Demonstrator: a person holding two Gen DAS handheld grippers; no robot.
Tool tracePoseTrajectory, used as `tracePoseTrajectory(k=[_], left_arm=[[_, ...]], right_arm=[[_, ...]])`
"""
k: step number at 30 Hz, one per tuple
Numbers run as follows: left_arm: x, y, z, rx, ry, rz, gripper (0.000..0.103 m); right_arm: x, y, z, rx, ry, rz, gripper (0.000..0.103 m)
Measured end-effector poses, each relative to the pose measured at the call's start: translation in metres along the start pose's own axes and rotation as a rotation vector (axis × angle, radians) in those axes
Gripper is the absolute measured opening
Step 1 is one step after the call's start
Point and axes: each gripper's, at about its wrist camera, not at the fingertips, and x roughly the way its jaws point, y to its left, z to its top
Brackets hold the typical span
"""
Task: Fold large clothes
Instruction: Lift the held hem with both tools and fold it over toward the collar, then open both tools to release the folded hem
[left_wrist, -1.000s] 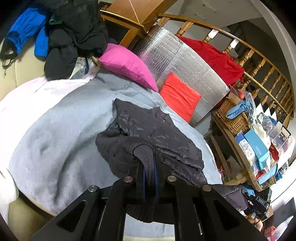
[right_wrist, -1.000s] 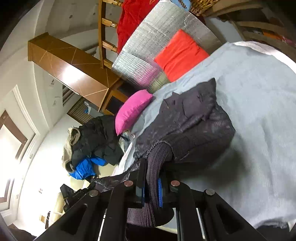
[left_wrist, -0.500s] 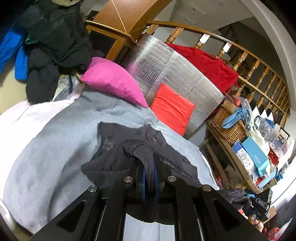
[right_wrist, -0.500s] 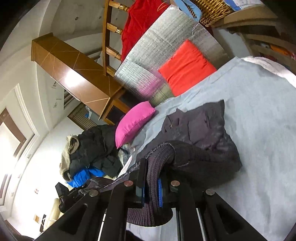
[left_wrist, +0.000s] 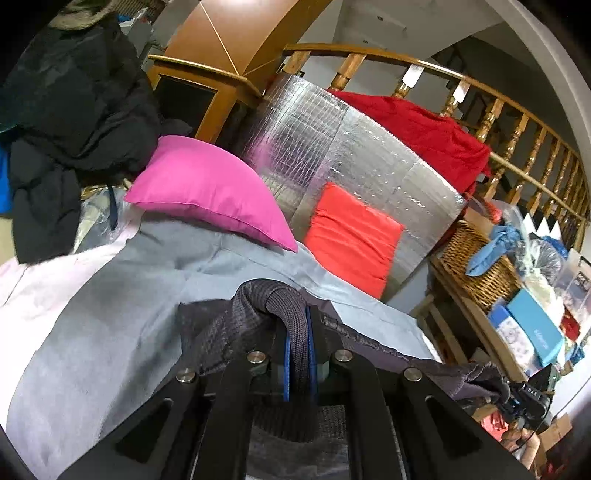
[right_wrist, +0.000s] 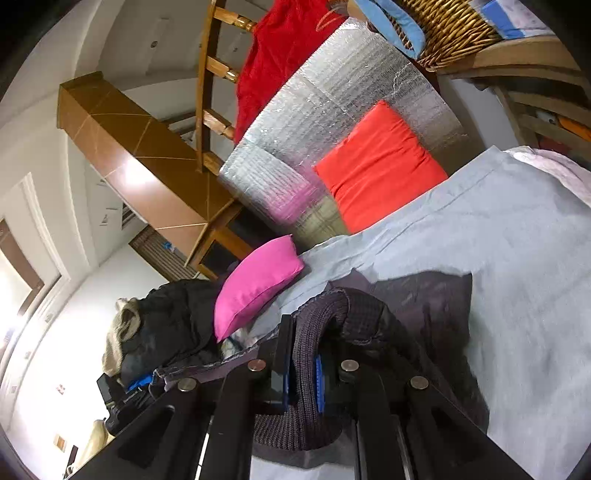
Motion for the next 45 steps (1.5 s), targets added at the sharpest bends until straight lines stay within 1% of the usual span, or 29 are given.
tracePoseTrajectory(k=[3, 5, 12, 18, 24, 29, 34, 36, 37, 41, 43, 44, 45], left_arm=[[0.027, 0.002, 0.008, -0.004, 0.015, 0.020, 0.008], [0.049, 0.004, 0.014, 0.011, 0.027, 0.049, 0.008], [0.120, 0.013, 0.028, 0.012, 0.096, 0.104, 0.008], [0.175, 0.021, 0.031, 0.011, 0.156, 0.147, 0.008], [0.225, 0.033, 0.021, 0.028, 0.216, 0.215, 0.008], [0.251, 0.040, 0.015, 0.045, 0.260, 0.253, 0.008], [0.275, 0.047, 0.006, 0.048, 0.301, 0.289, 0.009], [0.280, 0.051, 0.003, 0.038, 0.312, 0.288, 0.009], [0.281, 0.051, 0.003, 0.034, 0.313, 0.288, 0.012], [0.281, 0.054, 0.008, -0.001, 0.336, 0.266, 0.013], [0.278, 0.054, 0.012, -0.018, 0.346, 0.254, 0.019], [0.276, 0.053, 0.014, -0.028, 0.348, 0.245, 0.021], [0.273, 0.053, 0.015, -0.039, 0.348, 0.236, 0.032]], right_arm=[[0.026, -0.010, 0.015, 0.007, 0.009, -0.020, 0.010], [0.048, -0.018, 0.027, 0.013, 0.022, -0.041, 0.010], [0.115, -0.046, 0.054, 0.033, 0.069, -0.113, 0.010], [0.159, -0.073, 0.070, 0.059, 0.104, -0.163, 0.010], [0.196, -0.103, 0.074, 0.094, 0.146, -0.221, 0.010], [0.222, -0.125, 0.070, 0.104, 0.195, -0.277, 0.010], [0.239, -0.140, 0.067, 0.119, 0.231, -0.332, 0.009], [0.245, -0.144, 0.064, 0.123, 0.245, -0.354, 0.010], [0.249, -0.148, 0.062, 0.135, 0.260, -0.368, 0.010], [0.251, -0.160, 0.060, 0.208, 0.260, -0.347, 0.015], [0.248, -0.157, 0.061, 0.205, 0.258, -0.336, 0.019], [0.247, -0.155, 0.061, 0.204, 0.257, -0.333, 0.023], [0.245, -0.153, 0.062, 0.208, 0.257, -0.329, 0.027]])
